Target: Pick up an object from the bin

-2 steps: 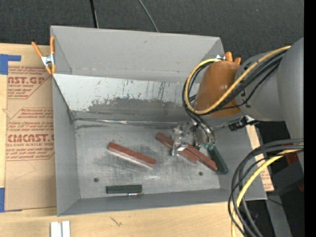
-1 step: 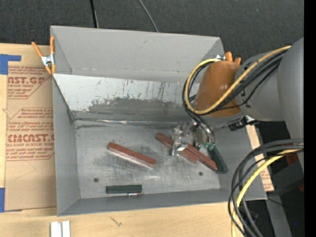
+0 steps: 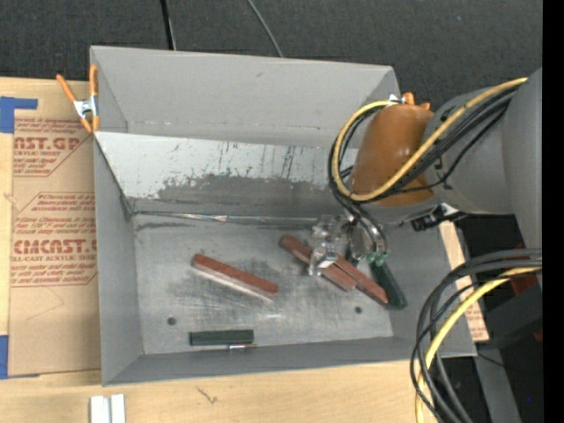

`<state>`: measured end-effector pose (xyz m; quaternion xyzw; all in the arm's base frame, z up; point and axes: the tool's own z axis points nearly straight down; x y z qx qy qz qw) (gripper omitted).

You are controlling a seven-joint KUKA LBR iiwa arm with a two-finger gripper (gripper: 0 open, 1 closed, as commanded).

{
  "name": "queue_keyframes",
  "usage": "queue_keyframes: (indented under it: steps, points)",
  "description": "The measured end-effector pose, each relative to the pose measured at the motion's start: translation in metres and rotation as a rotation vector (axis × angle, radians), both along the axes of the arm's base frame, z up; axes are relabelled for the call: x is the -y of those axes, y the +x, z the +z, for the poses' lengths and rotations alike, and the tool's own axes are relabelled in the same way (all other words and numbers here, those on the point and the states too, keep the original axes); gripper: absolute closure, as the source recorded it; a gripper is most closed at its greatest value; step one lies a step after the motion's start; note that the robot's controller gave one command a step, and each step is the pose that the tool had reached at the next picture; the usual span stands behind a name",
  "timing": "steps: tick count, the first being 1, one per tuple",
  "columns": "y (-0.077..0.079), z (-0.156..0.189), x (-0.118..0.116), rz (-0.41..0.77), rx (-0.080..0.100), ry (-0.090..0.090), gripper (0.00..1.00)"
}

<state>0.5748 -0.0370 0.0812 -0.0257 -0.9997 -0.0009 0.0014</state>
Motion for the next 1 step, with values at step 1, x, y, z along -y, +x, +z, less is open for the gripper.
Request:
queue_keyframes:
  steps: [1]
  points:
    - [0.0000,0.0166,0.0000,0.000,0.001,0.000,1.00]
